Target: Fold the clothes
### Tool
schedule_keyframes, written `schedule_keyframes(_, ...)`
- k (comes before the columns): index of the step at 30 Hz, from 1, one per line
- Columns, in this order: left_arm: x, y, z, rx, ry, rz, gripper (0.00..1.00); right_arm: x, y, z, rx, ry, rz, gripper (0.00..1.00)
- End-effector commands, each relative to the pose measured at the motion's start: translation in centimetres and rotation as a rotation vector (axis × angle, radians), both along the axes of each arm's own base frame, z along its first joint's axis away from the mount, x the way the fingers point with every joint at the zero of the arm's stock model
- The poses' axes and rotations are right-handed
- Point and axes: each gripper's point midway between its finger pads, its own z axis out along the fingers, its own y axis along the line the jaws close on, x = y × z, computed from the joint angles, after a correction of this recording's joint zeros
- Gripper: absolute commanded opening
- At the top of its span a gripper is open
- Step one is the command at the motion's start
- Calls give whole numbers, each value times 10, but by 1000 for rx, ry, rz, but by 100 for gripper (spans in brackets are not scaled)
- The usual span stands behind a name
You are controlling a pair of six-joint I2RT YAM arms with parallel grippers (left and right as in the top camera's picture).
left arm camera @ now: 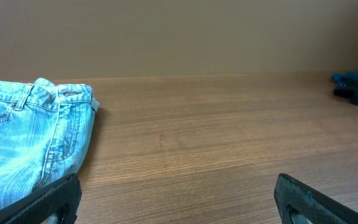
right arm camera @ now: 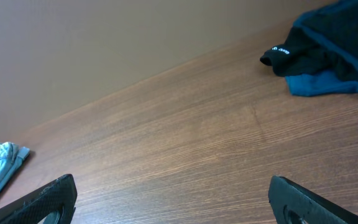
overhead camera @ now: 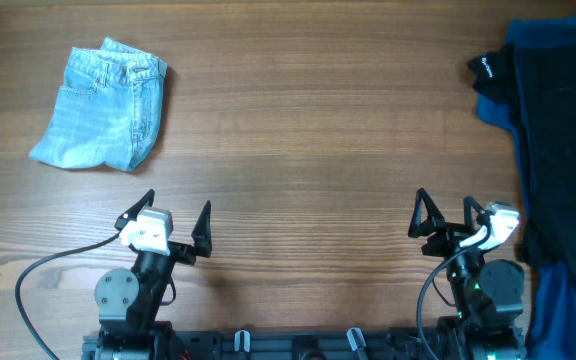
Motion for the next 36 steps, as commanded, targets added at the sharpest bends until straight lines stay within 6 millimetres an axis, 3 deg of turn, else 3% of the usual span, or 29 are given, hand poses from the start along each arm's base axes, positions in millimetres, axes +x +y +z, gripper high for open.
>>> schedule_keyframes(1, -1, -4, -1, -8, -4, -20, 100, 0, 1, 3, -15, -17, 9, 100)
schedule_keyframes(26, -1, -4, 0, -8, -4, -21, 100, 0, -2, 3, -16, -17, -4, 100)
schedule_keyframes(30, -7, -24, 1, -41, -2, -139, 100, -1, 11, 3, 117, -3, 44, 100)
schedule_keyframes(36, -19, -48, 3, -60, 1, -295, 100, -1, 12, 3, 351, 20, 2, 100)
